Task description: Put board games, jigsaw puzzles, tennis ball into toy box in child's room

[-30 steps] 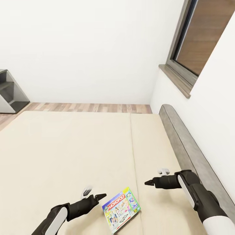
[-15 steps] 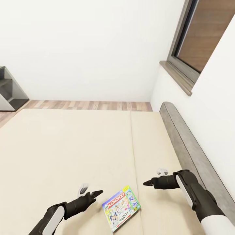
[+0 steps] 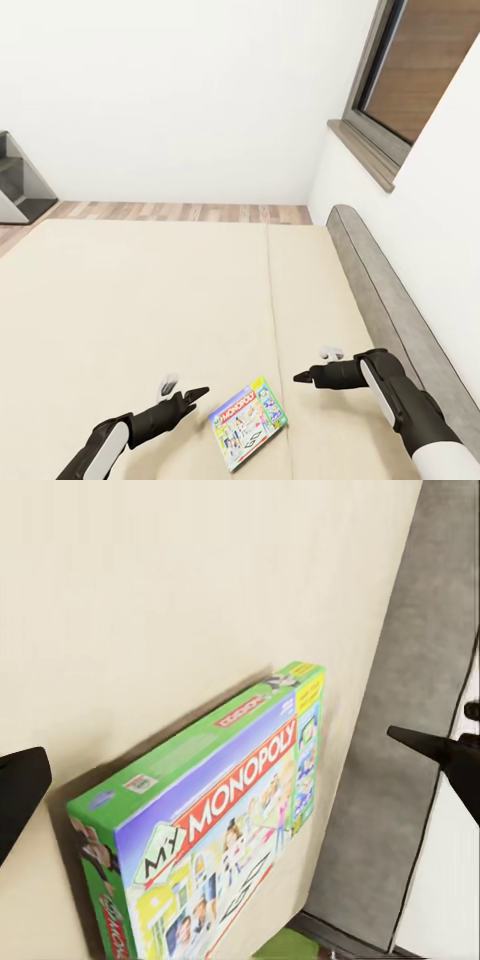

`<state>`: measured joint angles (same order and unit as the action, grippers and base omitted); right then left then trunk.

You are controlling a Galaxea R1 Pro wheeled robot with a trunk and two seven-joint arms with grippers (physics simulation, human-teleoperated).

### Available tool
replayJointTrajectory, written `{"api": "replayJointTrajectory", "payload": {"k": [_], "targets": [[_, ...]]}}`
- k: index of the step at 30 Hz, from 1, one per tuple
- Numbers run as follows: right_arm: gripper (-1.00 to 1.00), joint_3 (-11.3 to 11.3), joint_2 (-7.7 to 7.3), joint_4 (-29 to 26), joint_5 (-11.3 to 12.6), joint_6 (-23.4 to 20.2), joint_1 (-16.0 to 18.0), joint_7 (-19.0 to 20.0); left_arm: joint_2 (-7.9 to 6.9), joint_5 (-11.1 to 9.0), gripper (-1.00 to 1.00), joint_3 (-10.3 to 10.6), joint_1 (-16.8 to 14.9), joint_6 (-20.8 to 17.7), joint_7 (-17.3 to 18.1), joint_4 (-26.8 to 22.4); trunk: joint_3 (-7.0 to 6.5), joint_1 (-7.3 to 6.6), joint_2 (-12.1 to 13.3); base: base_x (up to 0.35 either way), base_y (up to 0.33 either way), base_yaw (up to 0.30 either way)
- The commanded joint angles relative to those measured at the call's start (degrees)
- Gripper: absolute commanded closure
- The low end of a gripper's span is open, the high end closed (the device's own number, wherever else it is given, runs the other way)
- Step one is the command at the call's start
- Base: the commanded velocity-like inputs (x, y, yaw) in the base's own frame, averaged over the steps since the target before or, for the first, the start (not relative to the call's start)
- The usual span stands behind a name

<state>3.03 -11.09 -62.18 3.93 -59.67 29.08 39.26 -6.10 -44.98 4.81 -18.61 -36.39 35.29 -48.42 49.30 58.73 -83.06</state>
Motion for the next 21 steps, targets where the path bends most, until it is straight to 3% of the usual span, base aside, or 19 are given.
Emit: {"api": "replayJointTrajectory", "payload": {"k": [1,4,6,10,21], "targets": [[-1.00,0.10,-0.05,-0.04,0.39,-0.33,0.03,-0.19,-0.05,-0.47,-1.00,0.11,-0.02,-0.39,-0.07,-0.02,0.06,0.00,-0.02,0.000,0.000,0.000],[-1.00,0.12,-0.21,-0.04,0.36,-0.33,-0.02,2.18,-0.40,-0.42,-1.00,0.15,0.12,-0.37,1.24,-0.04,0.09,0.00,-0.02,0.000,0.000,0.000],[-1.00,0.12,-0.35,-0.01,0.10,-0.33,-0.09,5.79,-0.82,-0.40,-1.00,0.37,0.22,-0.36,1.94,-0.02,0.10,0.00,-0.02,0.000,0.000,0.000],[-1.00,0.13,-0.41,0.01,-0.12,-0.33,-0.17,8.20,-1.05,-0.43,-1.00,0.63,0.29,-0.37,2.30,-0.01,0.11,0.00,-0.02,0.000,0.000,0.000],[-1.00,0.38,-0.42,0.04,-0.58,3.00,-0.35,10.51,-1.55,-0.02,-1.00,0.85,0.88,-0.46,2.87,0.06,0.12,0.00,-0.02,0.000,0.000,0.000]]}}
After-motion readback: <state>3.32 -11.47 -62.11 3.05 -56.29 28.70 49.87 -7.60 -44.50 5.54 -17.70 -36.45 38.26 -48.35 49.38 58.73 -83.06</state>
